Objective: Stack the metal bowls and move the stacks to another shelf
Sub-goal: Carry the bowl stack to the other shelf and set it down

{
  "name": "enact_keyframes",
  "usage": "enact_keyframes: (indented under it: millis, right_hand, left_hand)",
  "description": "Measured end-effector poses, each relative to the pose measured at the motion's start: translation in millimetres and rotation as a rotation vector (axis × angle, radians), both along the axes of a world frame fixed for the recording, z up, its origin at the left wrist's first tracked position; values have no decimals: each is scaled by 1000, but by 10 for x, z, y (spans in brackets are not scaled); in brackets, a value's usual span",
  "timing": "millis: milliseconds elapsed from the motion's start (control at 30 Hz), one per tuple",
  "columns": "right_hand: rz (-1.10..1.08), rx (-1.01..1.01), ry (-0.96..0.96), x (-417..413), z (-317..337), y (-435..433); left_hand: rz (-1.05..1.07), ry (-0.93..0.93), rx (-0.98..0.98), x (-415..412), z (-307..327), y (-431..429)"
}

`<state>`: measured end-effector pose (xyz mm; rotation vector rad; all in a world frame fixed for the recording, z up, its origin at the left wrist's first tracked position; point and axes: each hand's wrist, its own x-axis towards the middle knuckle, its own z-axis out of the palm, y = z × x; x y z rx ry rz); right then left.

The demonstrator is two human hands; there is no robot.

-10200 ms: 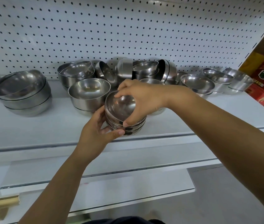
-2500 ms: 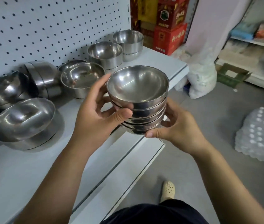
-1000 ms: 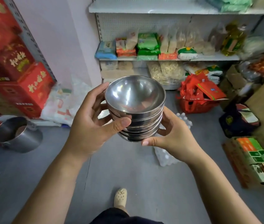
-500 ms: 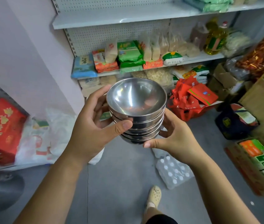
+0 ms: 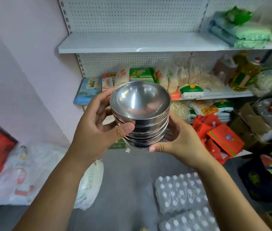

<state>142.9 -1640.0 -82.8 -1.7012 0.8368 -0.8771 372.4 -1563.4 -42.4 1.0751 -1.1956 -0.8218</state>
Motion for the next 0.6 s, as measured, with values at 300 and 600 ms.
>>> enact_keyframes:
  millis: [300, 600]
  right_hand:
    - [117, -1, 33, 678, -22, -1335]
    - [101, 6, -10, 1836, 95, -2578]
  left_hand:
    - [102, 34, 32, 609, -114, -1113]
    - [105, -26, 26, 1749, 82, -2313]
